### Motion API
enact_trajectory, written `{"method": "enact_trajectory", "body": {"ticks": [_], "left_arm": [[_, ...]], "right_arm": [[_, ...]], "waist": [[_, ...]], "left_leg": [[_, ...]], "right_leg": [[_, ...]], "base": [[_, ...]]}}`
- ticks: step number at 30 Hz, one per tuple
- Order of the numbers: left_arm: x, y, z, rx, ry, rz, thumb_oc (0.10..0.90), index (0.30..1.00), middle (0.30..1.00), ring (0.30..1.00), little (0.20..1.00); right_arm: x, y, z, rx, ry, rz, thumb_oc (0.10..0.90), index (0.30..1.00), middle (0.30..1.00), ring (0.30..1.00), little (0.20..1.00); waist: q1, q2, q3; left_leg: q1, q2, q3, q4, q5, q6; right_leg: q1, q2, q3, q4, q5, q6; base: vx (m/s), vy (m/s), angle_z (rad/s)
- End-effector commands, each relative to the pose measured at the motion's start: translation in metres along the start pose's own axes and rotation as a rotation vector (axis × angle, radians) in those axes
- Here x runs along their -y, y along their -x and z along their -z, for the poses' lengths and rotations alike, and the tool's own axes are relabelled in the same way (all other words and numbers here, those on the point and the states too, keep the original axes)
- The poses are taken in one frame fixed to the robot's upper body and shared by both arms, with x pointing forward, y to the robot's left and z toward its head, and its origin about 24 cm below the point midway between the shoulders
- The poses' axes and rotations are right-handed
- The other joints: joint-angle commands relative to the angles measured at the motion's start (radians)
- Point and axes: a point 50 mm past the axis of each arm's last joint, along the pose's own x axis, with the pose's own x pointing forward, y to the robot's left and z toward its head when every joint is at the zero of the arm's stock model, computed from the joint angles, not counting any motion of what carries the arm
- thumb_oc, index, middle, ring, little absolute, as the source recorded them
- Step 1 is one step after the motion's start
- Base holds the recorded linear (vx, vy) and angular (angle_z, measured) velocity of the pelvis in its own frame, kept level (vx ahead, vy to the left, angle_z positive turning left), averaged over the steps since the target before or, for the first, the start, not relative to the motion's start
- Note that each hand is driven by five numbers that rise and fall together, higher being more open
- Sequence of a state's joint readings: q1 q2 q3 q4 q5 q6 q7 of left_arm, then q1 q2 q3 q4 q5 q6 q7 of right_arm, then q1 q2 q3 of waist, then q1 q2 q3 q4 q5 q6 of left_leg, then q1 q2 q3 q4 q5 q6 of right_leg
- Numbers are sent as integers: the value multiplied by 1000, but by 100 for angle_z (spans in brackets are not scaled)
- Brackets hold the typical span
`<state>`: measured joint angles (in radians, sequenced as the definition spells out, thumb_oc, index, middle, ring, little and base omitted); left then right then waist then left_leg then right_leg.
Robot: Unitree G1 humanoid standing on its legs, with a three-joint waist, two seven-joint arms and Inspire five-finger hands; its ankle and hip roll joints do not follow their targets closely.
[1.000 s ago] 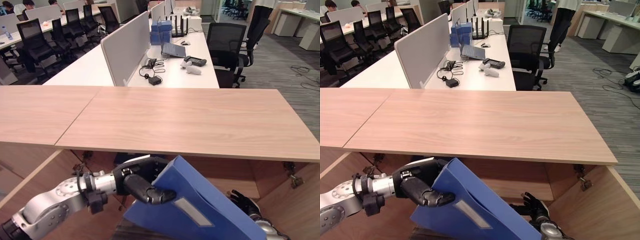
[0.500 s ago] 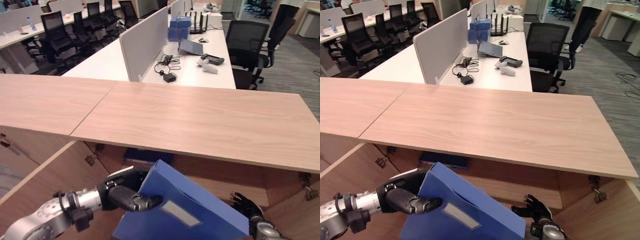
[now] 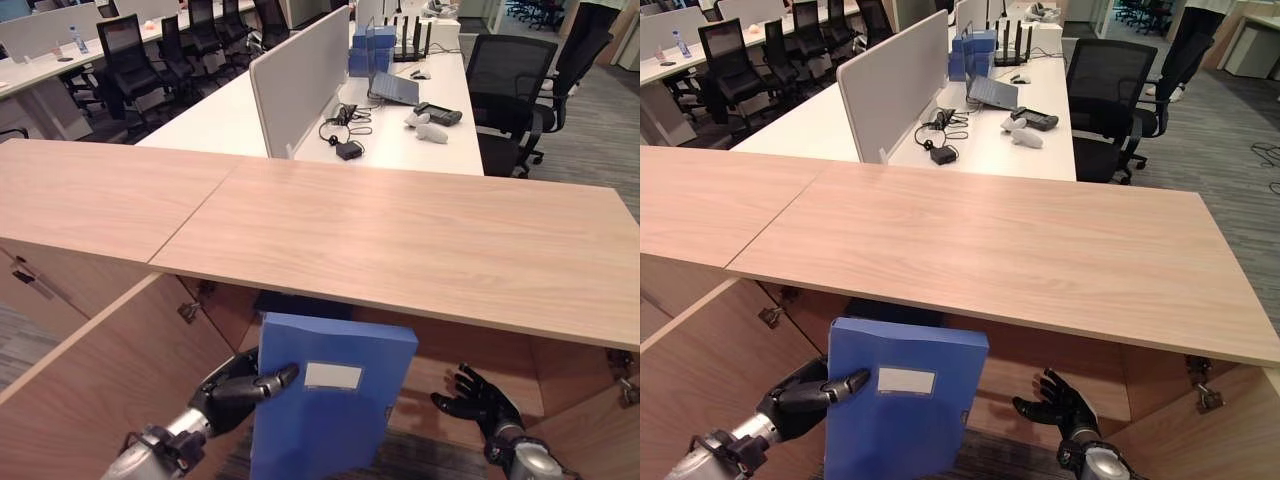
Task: Put the empty folder in the office cabinet
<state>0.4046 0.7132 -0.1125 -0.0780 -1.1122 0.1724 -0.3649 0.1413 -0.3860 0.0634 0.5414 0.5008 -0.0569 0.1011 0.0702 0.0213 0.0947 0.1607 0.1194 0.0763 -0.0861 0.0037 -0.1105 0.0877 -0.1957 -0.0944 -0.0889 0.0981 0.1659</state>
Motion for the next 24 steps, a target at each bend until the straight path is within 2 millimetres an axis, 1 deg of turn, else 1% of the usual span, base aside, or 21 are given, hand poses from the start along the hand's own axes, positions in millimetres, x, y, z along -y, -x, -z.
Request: {"method": "enact_trajectory", "body": {"ticks": [1, 3, 4, 6, 7, 8, 11, 12, 13, 14, 16, 22, 24], "left_arm": [[24, -20, -58, 291, -108, 155, 400, 300, 300, 300, 300], [23, -21, -58, 302, -108, 149, 400, 300, 300, 300, 300], [20, -22, -58, 315, -109, 130, 400, 300, 300, 300, 300], [20, -23, -58, 319, -108, 128, 400, 300, 300, 300, 300], [18, -24, -58, 322, -106, 119, 400, 300, 300, 300, 300], [18, -24, -58, 322, -106, 119, 400, 300, 300, 300, 300], [16, -23, -62, 320, -132, 127, 400, 300, 300, 300, 300], [16, -23, -62, 320, -132, 127, 400, 300, 300, 300, 300], [15, -23, -63, 321, -142, 136, 400, 300, 300, 300, 300], [15, -24, -63, 321, -141, 137, 400, 300, 300, 300, 300], [16, -22, -68, 330, -172, 154, 400, 300, 300, 300, 300], [17, -24, -73, 346, -187, 177, 400, 300, 300, 300, 300], [19, -27, -74, 361, -179, 188, 400, 300, 300, 300, 300]], "right_arm": [[14, -8, -82, 310, -34, -46, 800, 900, 900, 900, 900], [16, -7, -85, 320, -51, -53, 800, 900, 900, 900, 900], [20, -4, -91, 341, -91, -75, 800, 900, 900, 900, 900], [21, -3, -93, 350, -109, -86, 800, 900, 900, 900, 900], [26, -1, -97, 352, -117, -107, 800, 900, 900, 900, 900], [26, -1, -97, 352, -116, -107, 800, 900, 900, 900, 900], [35, 5, -106, 328, -58, -174, 800, 900, 900, 900, 900], [35, 5, -106, 328, -58, -174, 800, 900, 900, 900, 900], [34, 9, -111, 319, -35, -238, 800, 900, 900, 900, 900], [35, 9, -111, 319, -35, -238, 800, 900, 900, 900, 900], [33, 15, -118, 291, 31, -323, 800, 900, 900, 900, 900], [31, 19, -119, 217, 101, -419, 800, 900, 900, 900, 900], [25, 20, -119, 213, 85, -469, 800, 900, 900, 900, 900]], "waist": [[-12, -17, 11], [-13, -18, 11], [-16, -22, 9], [-17, -23, 8], [-19, -27, 7], [-19, -26, 7], [-21, -33, 5], [-21, -33, 5], [-22, -38, 6], [-22, -37, 5], [-20, -43, 5], [-23, -45, 7], [-25, -44, 6]], "left_leg": [[25, -62, 24, -1, -69, 57], [25, -62, 24, -1, -69, 56], [24, -61, 26, -1, -68, 54], [23, -61, 26, -1, -68, 54], [21, -59, 27, -1, -66, 52], [21, -59, 27, -1, -66, 52], [15, -56, 30, -1, -61, 47], [15, -56, 30, -1, -61, 47], [11, -55, 32, -1, -60, 45], [11, -55, 32, -1, -60, 45], [8, -54, 39, -1, -59, 43], [9, -53, 40, -1, -56, 39], [9, -52, 39, -1, -56, 38]], "right_leg": [[63, 19, 6, 77, -154, 5], [64, 20, 5, 73, -153, 5], [64, 23, 4, 67, -151, 4], [66, 25, 4, 63, -150, 3], [66, 26, 4, 58, -148, 2], [66, 26, 4, 58, -148, 2], [63, 28, 7, 50, -140, 4], [63, 28, 7, 50, -140, 4], [57, 28, 13, 49, -135, 6], [57, 28, 13, 49, -135, 6], [54, 29, 16, 47, -131, 9], [55, 30, 14, 45, -128, 10], [57, 31, 15, 45, -129, 9]], "base": [[0, 0, 0], [0, 0, 0], [0, 0, 0], [0, 0, 0], [0, 0, 0], [0, 0, 0], [-11, -10, 0], [-34, -26, -1], [0, 0, 0], [-43, -31, -2], [-33, -20, -5], [-7, -5, -2], [0, 0, 0]]}}
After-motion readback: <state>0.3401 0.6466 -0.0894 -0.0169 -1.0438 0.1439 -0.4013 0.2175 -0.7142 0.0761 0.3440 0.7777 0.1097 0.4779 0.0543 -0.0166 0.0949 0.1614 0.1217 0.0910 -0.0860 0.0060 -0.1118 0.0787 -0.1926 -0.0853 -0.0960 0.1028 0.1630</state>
